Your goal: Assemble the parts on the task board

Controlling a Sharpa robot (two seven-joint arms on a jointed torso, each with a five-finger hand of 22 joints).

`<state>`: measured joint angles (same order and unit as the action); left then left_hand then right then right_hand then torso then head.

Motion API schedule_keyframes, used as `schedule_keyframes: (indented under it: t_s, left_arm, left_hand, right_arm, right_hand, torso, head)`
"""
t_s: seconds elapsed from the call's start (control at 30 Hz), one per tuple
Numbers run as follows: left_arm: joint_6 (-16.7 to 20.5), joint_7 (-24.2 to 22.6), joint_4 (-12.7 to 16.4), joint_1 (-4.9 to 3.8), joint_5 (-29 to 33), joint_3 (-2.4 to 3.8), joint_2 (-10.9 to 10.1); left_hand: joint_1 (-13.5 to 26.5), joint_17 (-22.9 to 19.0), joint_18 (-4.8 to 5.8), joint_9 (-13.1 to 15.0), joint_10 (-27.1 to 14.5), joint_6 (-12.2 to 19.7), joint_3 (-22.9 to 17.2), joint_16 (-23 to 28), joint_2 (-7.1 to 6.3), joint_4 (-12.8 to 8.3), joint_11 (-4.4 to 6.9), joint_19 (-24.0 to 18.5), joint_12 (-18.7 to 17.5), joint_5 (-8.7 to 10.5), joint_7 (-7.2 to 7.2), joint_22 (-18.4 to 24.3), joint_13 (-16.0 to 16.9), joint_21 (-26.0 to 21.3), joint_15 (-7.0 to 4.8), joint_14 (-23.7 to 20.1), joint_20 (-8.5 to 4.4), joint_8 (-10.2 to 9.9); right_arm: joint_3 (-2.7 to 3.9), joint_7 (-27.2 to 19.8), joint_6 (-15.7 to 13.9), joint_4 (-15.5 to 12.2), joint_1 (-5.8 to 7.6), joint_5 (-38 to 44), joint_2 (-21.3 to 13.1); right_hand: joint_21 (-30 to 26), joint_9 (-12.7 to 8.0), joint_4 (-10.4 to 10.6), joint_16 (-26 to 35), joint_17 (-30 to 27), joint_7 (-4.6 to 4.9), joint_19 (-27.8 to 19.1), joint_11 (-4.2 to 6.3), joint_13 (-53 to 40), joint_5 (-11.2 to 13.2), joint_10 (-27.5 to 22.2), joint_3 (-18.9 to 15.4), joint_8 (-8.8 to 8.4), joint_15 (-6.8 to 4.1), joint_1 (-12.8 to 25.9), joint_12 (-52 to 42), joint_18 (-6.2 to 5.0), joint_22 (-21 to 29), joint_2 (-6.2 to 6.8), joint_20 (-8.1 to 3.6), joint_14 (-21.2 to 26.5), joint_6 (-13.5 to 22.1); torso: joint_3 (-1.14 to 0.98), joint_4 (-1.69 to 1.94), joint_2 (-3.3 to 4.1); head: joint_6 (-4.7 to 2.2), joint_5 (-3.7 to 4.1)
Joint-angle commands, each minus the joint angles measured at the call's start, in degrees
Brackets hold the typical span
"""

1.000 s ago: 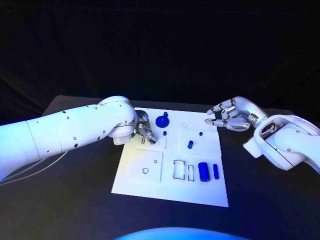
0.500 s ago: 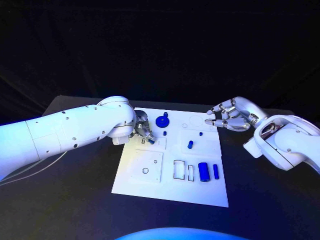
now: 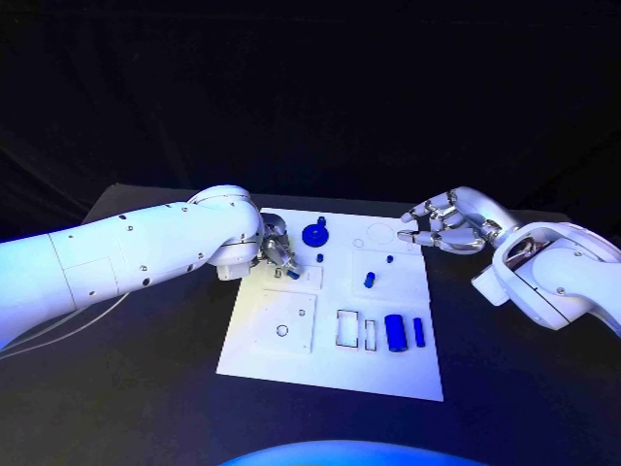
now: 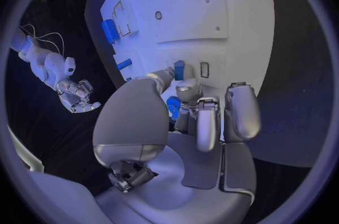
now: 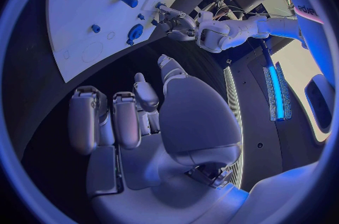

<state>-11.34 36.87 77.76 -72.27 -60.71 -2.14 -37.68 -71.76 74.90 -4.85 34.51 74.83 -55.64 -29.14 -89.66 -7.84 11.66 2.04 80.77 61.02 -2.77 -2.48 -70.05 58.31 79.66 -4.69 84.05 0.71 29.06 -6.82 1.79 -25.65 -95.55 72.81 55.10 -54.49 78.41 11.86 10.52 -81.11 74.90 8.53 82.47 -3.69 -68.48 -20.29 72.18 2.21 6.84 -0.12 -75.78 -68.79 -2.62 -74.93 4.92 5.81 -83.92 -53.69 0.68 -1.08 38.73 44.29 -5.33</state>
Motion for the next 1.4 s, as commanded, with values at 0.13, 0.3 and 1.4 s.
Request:
schedule_keyframes:
  t_s: [0.13,0.3,1.4]
  left_arm:
    - [-1.54,0.12,0.19,0.04,-0.06,0.0,0.03]
    - [-1.45,0.29,0.16,0.04,-0.05,0.0,-0.01]
    - [-2.21,1.67,0.01,0.03,-1.14,0.0,0.83]
  left_hand:
    - [0.02,15.1,0.71,0.09,0.53,-0.64,-4.22,-0.34,0.69,-3.97,-0.08,-0.13,-0.09,-0.22,0.47,-0.07,-0.01,0.34,-0.44,5.95,-0.01,0.24]
    - [0.29,15.1,0.71,0.2,0.71,-0.79,-4.47,-0.34,0.66,-4.09,-0.04,-0.13,0.09,-0.21,0.51,-0.08,0.18,0.34,-0.47,5.95,-0.02,0.35]
    - [5.18,15.1,0.97,1.3,2.89,-2.55,-4.42,-0.34,0.18,-3.59,0.56,0.67,2.43,-0.18,1.21,-1.48,2.34,1.09,-0.96,5.95,-0.28,1.55]
  right_arm:
    - [0.01,-0.36,0.8,0.02,-0.06,0.17,0.02]
    - [0.01,-0.37,0.82,0.02,-0.06,0.17,0.02]
    - [0.01,-0.31,0.82,0.06,-0.06,0.17,0.04]
  right_hand:
    - [-0.27,-0.07,0.05,0.29,0.1,0.06,0.1,-0.03,0.04,-0.34,0.24,-0.19,0.36,-0.47,0.41,-0.05,-0.46,-6.96,-0.27,-0.21,-2.67,-0.16]
    - [-0.27,-0.07,0.05,0.29,0.1,0.06,0.1,-0.03,0.04,-0.34,0.24,-0.19,0.36,-0.47,0.41,-0.05,-0.46,-6.96,-0.27,-0.21,-2.67,-0.16]
    - [-0.34,-0.08,0.1,0.36,0.0,0.06,0.07,-0.04,0.05,-0.38,0.23,-0.26,0.38,-0.47,0.49,-0.05,-0.48,-6.93,-0.26,-0.21,-2.65,-0.13]
  torso:
    - [-0.01,-0.05,0.01]
    - [-0.02,-0.02,0.04]
    - [-0.03,-0.05,0.02]
  head:
    - [0.05,-0.09]
    - [0.09,-0.11]
    - [0.46,-0.17]
